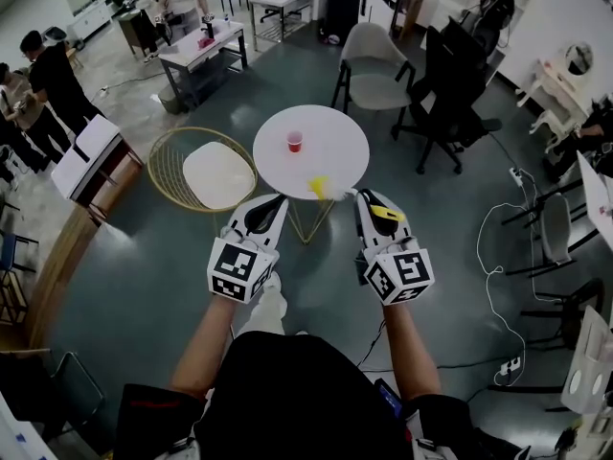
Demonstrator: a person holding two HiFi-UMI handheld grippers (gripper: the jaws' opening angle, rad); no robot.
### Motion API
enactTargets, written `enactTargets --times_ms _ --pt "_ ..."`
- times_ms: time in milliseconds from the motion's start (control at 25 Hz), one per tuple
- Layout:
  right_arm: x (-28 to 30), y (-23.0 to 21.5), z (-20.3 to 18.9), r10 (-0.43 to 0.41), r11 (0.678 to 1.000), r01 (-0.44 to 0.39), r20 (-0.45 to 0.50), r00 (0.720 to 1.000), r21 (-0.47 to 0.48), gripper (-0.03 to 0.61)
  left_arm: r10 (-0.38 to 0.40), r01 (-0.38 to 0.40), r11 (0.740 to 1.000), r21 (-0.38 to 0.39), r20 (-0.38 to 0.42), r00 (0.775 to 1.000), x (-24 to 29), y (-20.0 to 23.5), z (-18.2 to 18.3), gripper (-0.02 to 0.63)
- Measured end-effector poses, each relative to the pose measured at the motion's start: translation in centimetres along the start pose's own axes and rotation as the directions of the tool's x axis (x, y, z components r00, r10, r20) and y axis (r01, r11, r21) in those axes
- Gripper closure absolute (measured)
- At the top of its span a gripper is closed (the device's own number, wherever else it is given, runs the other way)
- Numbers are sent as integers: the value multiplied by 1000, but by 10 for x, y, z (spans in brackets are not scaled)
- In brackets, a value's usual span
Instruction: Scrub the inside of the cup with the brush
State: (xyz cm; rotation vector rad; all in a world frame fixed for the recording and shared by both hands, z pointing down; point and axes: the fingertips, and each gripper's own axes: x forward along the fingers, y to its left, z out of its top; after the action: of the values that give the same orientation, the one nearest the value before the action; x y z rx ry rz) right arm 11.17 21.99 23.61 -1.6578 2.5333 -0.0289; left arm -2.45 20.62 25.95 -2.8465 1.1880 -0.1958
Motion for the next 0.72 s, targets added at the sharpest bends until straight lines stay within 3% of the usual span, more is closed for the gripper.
enactTargets --times_ms 720 --pt "114 -35 -3 -15 1000 15 -6 1000 8 534 -35 35 999 -22 0 999 80 87 2 601"
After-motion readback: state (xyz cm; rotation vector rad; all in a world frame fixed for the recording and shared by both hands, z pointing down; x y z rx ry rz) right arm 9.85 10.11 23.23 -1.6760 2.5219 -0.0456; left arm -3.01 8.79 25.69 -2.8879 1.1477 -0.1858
